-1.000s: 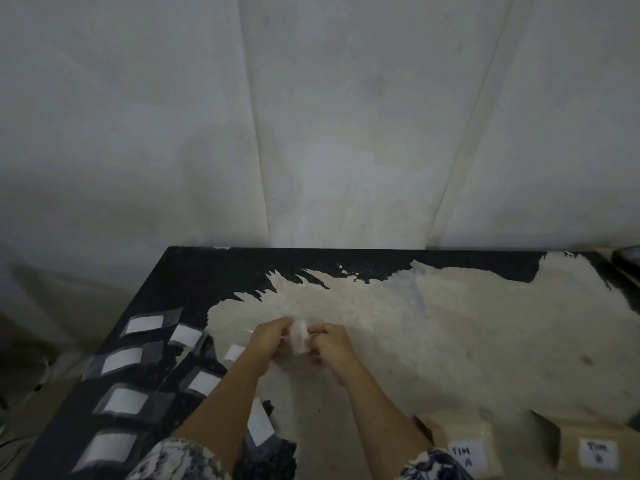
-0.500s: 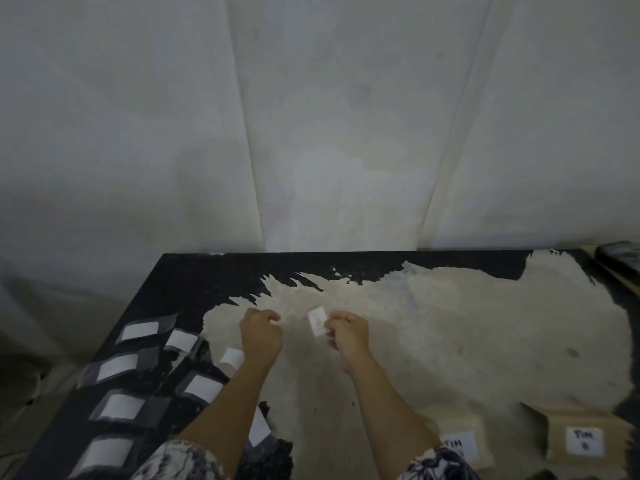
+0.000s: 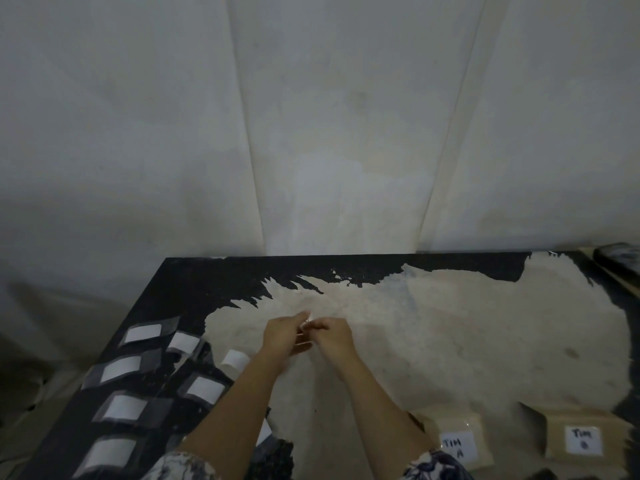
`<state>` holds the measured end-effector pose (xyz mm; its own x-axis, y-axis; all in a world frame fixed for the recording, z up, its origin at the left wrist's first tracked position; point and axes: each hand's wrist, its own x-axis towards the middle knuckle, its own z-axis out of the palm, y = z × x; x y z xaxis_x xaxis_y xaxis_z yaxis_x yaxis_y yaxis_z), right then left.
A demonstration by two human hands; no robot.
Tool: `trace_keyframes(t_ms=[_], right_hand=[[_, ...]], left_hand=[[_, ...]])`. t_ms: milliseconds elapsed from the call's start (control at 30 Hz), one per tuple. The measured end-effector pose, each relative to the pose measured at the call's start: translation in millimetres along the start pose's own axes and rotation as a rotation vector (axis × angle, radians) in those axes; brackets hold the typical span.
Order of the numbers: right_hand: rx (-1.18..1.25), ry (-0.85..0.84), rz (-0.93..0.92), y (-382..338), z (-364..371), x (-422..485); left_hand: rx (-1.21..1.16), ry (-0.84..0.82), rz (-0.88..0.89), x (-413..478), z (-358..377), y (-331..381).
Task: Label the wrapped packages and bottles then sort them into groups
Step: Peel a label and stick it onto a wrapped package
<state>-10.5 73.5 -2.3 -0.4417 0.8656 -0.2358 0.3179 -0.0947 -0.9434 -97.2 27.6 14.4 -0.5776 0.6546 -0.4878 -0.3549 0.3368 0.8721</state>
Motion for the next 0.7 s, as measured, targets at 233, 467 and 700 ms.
trace_keyframes(t_ms=[233, 467, 700], right_hand=[[-0.068, 0.103, 0.066, -5, -10, -3], [0.092, 0.017, 0.182, -3, -33, -11], [-0.066, -0.007, 0.143, -19, -76, -13]], left_hand=[[-0.356, 0.001, -0.100, 4, -1, 6], [-0.441, -0.019, -0.111, -4, 10, 6], [-0.140, 0.076, 0.053, -15, 48, 17]])
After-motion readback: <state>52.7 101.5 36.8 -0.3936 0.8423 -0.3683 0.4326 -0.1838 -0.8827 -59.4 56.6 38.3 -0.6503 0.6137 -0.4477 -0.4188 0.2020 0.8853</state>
